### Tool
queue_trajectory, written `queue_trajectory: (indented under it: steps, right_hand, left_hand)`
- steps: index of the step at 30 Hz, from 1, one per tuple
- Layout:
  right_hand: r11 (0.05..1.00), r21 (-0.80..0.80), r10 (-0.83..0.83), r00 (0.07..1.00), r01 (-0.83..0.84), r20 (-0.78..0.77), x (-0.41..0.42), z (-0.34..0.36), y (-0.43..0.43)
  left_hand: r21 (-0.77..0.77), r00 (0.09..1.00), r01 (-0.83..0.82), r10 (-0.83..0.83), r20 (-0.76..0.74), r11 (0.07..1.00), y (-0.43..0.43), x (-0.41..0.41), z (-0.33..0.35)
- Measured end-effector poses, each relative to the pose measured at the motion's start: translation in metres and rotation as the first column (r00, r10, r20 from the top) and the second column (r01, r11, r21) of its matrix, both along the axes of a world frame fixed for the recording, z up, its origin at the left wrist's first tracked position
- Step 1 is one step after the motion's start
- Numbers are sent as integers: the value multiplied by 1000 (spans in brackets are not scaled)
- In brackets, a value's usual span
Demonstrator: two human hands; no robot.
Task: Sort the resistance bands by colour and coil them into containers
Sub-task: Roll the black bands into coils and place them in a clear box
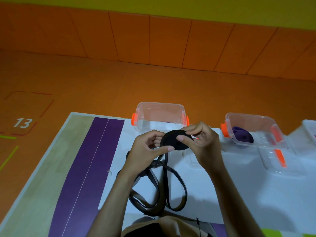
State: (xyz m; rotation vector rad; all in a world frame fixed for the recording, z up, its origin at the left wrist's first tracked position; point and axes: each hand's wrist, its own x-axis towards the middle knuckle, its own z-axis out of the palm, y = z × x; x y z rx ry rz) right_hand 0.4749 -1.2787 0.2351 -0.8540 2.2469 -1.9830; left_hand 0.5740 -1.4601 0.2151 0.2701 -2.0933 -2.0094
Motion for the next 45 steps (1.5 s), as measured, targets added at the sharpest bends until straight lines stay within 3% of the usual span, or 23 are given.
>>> queue_trajectory:
  steps: [5,8,14,20,25,29,35,40,45]
  right_hand:
    - [984,-72,169,981,-162,92,1,0,3]
    - [981,5,194,980,-195,40,0,4,1]
    - [981,149,142,982,-124,-121,-4,2,2]
    - [988,129,101,979,-79,-178,0,3,1]
    - [997,53,59,993,-53,-102,5,5,-4]
    - [997,-5,80,997,-80,-7,6,4,-3]
    - [996,29,83,994,-85,73,3,10,6]
    - [995,101,34,996,-26,-83,4,20,7]
    - [993,56,101,993,-104,61,6,14,9]
  left_hand:
    - [-31,1000,-18,17,-12,999,-5,-2,4]
    - [-47,1000,2,-2,10,999,-2,-2,4]
    - [-125,998,-2,10,68,992,0,-2,0]
    - [-144,998,31,-23,57,989,-4,-3,2]
    - [-7,999,48,-48,14,999,-2,-2,6]
    - [-22,1000,3,-3,-29,1000,-1,-3,6]
    - [0,978,-139,137,-159,990,5,-3,9]
    - [58,982,-107,115,-149,993,6,1,9]
    - [28,986,-88,91,-138,996,3,4,8]
